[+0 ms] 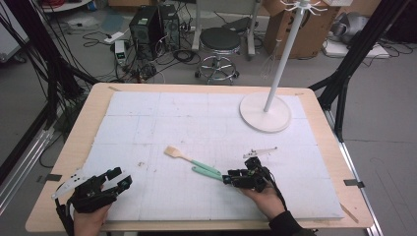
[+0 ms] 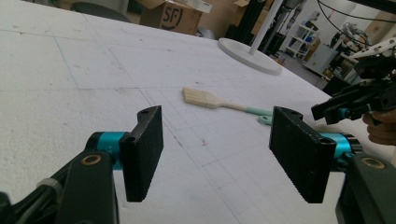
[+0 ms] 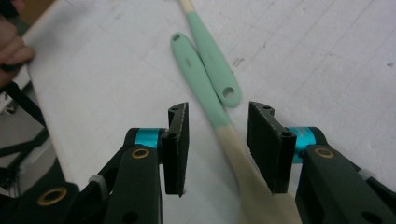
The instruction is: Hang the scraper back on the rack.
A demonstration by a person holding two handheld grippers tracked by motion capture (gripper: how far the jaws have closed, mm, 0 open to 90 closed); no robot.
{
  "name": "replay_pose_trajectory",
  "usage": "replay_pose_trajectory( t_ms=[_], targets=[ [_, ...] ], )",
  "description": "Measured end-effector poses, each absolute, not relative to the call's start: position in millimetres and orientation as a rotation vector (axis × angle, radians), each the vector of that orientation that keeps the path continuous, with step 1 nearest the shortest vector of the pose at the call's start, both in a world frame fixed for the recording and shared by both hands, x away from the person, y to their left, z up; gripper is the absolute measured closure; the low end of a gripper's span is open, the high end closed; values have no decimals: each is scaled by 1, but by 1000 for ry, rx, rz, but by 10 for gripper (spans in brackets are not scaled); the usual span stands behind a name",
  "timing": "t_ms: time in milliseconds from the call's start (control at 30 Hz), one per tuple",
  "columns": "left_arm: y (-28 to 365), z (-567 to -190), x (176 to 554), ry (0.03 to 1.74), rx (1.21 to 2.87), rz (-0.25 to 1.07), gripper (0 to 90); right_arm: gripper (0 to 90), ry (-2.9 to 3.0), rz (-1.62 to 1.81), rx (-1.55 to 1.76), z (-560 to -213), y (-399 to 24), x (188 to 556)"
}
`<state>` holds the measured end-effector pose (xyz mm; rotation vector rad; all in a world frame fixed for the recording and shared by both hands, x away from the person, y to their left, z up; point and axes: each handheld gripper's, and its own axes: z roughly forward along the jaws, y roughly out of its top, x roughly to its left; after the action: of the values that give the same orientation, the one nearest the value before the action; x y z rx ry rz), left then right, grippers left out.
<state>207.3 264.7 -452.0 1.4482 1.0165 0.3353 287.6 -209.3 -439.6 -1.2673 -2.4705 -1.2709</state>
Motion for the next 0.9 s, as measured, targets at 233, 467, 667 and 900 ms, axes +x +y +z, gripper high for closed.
replay_pose_trajectory(
  t_ms=[233,467,667,900],
  targets=[
    [265,-452,207,1016,1449,336,358,613,-2479,-1230,-1259,-446,-207,294],
    [265,-452,207,1016,1445,336,357,639,-2445,-1213,-1250,-448,-204,295],
    [264,-452,208,1016,1451,334,357,648,-2455,-1214,-1234,-449,-203,295],
    [263,-452,208,1017,1458,335,357,697,-2600,-1195,-1183,-448,-197,289]
  ],
)
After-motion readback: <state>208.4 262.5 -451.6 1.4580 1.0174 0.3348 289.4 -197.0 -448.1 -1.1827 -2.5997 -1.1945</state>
